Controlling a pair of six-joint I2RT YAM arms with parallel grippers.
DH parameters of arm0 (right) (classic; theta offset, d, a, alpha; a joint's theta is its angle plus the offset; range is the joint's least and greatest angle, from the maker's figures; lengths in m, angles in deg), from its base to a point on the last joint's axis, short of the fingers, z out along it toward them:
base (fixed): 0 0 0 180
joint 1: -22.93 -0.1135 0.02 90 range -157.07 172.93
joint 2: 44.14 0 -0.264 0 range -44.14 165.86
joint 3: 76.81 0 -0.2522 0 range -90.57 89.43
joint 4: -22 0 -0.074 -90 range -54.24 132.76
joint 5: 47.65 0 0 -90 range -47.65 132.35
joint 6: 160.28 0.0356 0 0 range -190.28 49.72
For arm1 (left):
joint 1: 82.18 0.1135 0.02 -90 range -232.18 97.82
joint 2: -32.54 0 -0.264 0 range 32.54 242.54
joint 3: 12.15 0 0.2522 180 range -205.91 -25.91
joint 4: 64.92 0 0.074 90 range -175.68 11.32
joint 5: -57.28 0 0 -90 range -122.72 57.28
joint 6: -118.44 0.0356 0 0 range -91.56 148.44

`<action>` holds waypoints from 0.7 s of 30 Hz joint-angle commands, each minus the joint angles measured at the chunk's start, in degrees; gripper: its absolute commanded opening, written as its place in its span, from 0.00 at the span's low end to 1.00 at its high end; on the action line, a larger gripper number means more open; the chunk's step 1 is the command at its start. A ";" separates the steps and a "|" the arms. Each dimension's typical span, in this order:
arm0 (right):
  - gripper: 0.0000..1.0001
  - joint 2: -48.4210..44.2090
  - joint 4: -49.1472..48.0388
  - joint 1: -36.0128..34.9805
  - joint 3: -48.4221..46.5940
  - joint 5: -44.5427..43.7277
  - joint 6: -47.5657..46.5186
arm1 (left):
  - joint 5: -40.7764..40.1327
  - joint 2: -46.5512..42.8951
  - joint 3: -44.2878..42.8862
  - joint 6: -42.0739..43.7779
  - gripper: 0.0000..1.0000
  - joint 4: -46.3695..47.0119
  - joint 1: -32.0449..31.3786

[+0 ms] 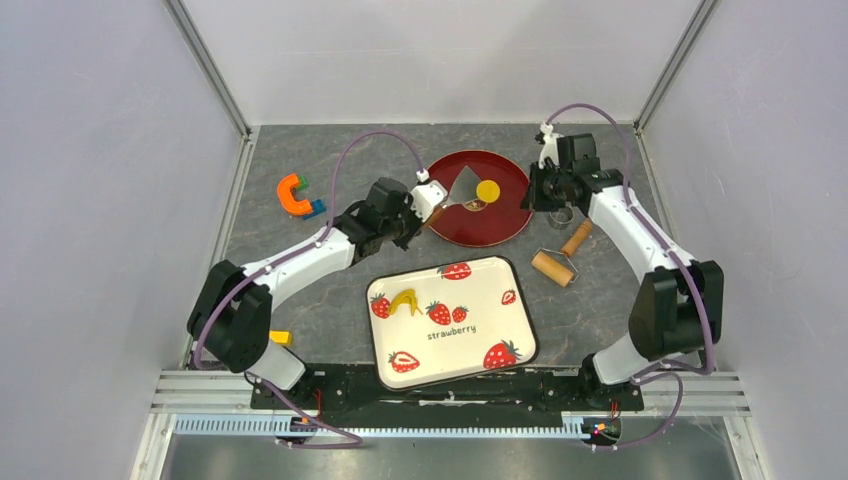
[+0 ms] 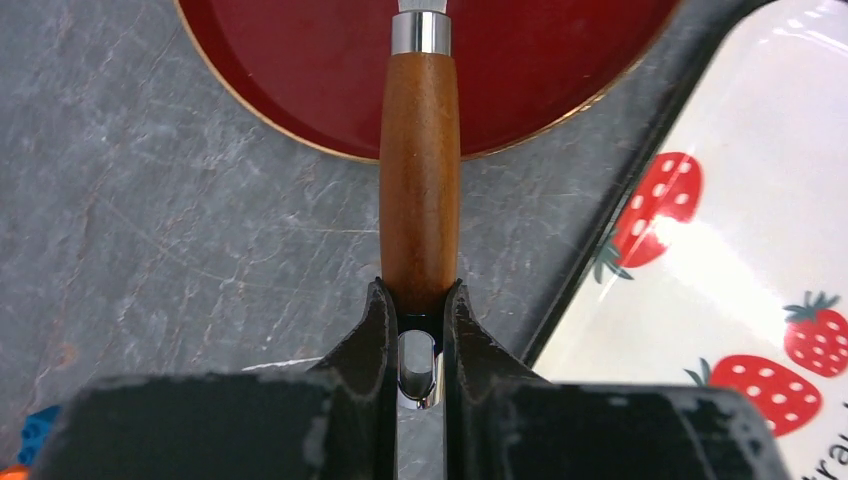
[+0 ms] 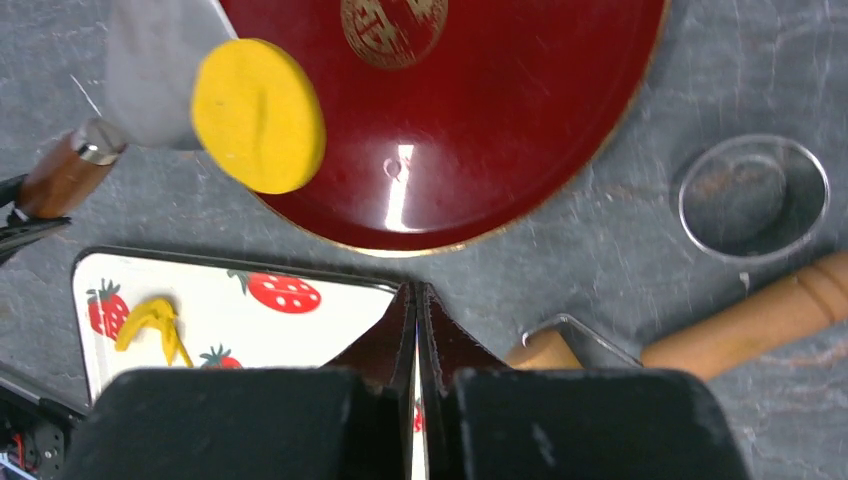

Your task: Roll out the dumpling wrappers from the dough

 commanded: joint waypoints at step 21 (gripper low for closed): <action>0.00 28.72 -17.14 -10.25 -20.94 4.28 10.16 | -6.36 19.62 -20.63 -0.19 0.02 -10.62 2.52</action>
